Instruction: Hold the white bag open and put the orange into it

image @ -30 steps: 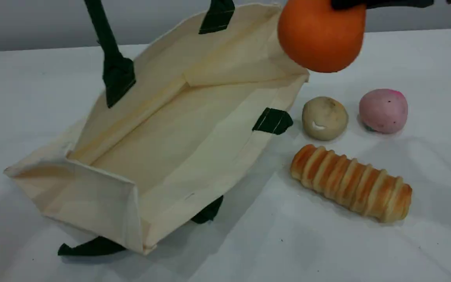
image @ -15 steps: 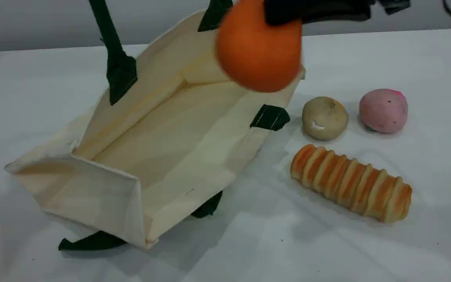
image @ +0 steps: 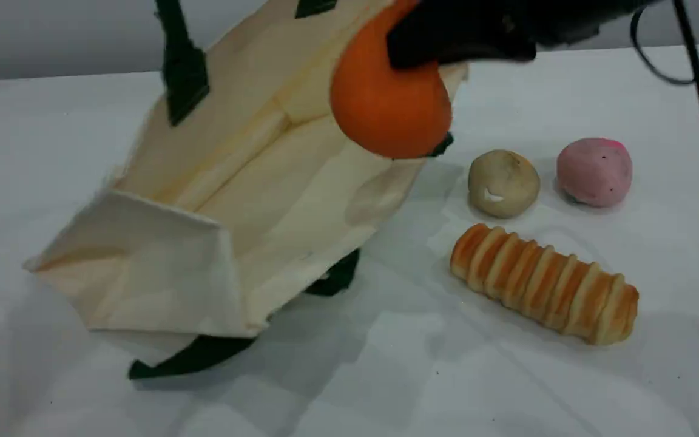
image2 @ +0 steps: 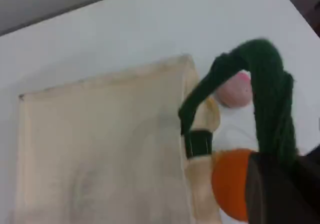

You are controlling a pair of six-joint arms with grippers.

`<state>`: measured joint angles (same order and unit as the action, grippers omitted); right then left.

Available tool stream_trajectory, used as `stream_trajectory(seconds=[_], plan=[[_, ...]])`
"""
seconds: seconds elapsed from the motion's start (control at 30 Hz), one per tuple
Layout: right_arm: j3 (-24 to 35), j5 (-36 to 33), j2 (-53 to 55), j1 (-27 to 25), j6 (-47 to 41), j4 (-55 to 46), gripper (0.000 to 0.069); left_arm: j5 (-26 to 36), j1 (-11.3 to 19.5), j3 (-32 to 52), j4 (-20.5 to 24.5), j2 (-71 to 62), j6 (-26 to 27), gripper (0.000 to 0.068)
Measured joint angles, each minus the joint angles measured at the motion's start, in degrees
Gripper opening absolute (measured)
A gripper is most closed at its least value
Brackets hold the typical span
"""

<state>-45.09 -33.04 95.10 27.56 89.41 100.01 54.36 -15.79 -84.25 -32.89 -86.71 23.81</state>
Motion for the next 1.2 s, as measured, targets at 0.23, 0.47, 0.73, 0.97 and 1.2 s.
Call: stream_trajectory(seconds=[0.23, 0.47, 0.73, 0.97, 1.2], plan=[[-4.64, -2.54, 6.75, 1.05, 0.67, -0.03, 0.0036, 1.02, -0.29, 0.00, 0.00, 0.00, -0.11, 0.0068], [-10.92, -2.40, 13.71, 3.32, 0.57, -0.03, 0.0036, 1.78, -0.34, 0.00, -0.09, 0.00, -0.07, 0.0068], [-16.28, -3.79, 18.91, 3.33, 0.50, -0.04, 0.0036, 1.97, -0.34, 0.00, -0.09, 0.00, -0.07, 0.0068], [-16.44, -4.25, 19.13, 4.00, 0.50, -0.01, 0.0048, 1.92, -0.34, 0.00, -0.09, 0.00, -0.07, 0.0068], [-16.49, -2.28, 19.13, 8.24, 0.63, -0.04, 0.0157, 1.92, -0.34, 0.00, -0.09, 0.00, -0.07, 0.0068]])
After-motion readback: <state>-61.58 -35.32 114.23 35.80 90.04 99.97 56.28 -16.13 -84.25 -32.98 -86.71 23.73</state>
